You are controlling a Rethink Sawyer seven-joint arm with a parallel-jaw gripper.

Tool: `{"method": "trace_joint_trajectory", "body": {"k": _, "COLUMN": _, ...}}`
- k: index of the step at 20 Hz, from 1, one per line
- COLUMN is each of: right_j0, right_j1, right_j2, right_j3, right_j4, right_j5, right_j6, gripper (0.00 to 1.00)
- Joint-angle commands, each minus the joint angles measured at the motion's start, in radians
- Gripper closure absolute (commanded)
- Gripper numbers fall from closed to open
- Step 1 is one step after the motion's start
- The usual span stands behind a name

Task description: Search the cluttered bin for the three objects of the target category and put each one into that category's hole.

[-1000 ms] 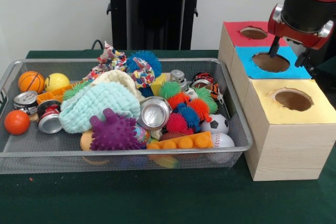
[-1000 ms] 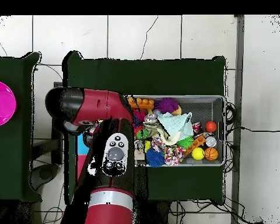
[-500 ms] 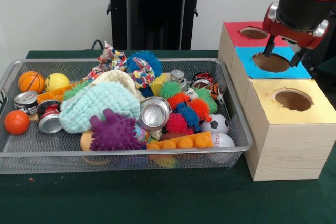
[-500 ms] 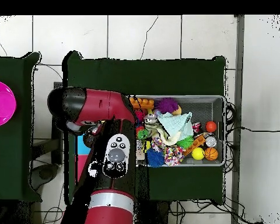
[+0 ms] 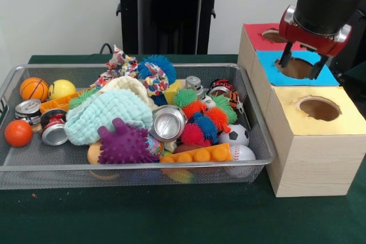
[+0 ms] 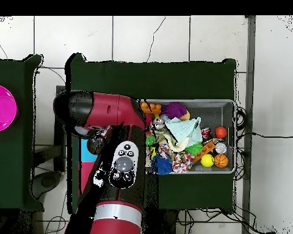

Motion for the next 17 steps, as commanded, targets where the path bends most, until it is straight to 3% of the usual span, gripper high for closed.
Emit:
{"method": "trace_joint_trajectory", "body": {"k": 1, "right_j0": -0.024, "right_j1": 0.046, "right_j2": -0.023, "right_j3": 0.032, "right_j4": -0.043, "right_j5": -0.165, "right_j6": 0.223, "gripper": 0.0}}
{"method": "trace_joint_trajectory", "body": {"k": 4, "right_j0": -0.02, "right_j1": 0.061, "right_j2": -0.036, "right_j3": 0.024, "right_j4": -0.046, "right_j5": -0.206, "right_j6": 0.22, "gripper": 0.0}}
{"method": "trace_joint_trajectory", "body": {"k": 17, "right_j0": -0.031, "right_j1": 0.026, "right_j2": -0.051, "right_j3": 0.121, "right_j4": -0.034, "right_j5": -0.296, "right_j6": 0.154, "gripper": 0.0}}
